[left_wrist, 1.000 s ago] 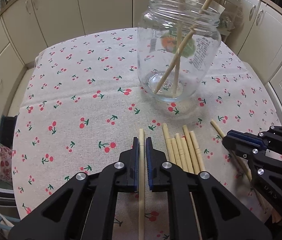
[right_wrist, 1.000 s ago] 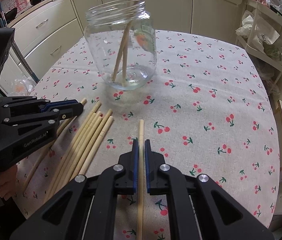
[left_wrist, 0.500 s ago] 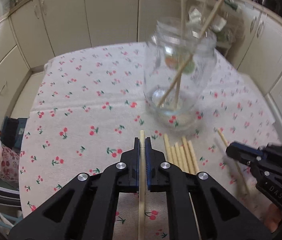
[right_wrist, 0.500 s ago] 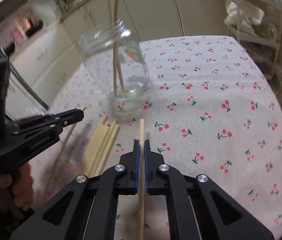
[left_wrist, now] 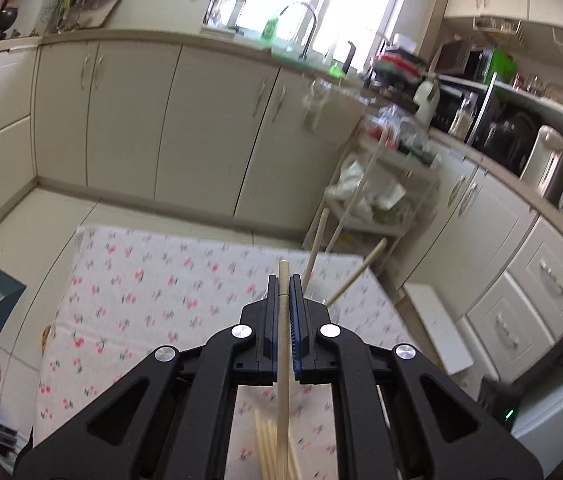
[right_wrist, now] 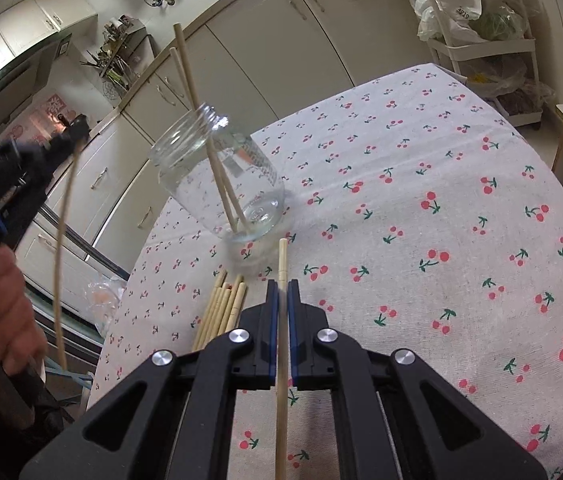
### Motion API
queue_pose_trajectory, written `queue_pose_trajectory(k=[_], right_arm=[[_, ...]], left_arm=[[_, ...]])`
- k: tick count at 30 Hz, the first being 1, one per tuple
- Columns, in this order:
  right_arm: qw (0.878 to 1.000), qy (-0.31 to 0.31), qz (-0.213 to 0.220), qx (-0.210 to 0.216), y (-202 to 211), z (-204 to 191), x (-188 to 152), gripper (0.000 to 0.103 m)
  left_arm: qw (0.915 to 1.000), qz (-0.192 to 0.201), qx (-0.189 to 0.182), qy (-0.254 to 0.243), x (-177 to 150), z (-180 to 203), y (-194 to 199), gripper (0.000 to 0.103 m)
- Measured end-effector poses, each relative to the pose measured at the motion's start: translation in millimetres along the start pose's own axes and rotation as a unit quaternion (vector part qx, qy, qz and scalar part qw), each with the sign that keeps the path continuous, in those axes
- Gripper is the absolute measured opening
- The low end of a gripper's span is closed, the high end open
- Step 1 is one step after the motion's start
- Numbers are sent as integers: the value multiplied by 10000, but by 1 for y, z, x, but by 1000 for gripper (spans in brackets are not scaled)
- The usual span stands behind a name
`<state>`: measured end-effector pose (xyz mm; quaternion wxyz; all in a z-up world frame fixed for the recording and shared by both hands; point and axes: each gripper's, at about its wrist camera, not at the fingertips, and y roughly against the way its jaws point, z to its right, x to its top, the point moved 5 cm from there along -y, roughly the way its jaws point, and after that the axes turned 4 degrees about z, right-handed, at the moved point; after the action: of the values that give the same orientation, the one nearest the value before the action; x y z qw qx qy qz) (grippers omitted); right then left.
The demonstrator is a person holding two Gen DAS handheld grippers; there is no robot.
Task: Organize utensils
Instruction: 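Raise the left gripper's stick over the jar and release it inside while the right gripper holds its stick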
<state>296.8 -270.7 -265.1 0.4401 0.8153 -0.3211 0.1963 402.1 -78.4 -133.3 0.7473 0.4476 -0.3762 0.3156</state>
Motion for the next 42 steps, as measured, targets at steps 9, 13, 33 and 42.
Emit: queue_pose_trajectory(k=[9, 13, 33, 42], right_arm=[[9996, -252, -3, 100, -2, 12, -1, 6], [9997, -192, -39, 109, -4, 9, -2, 6], [9997, -162, -80, 140, -7, 10, -4, 6], [9997, -200, -88, 135, -7, 12, -3, 6]], left_arm=[[9958, 864, -76, 305, 63, 15, -11, 5], [9893, 1385, 15, 461, 91, 17, -10, 5], [9782, 1896, 590, 613, 95, 5, -73, 5], [9817, 1733, 720, 312, 70, 5, -84, 5]])
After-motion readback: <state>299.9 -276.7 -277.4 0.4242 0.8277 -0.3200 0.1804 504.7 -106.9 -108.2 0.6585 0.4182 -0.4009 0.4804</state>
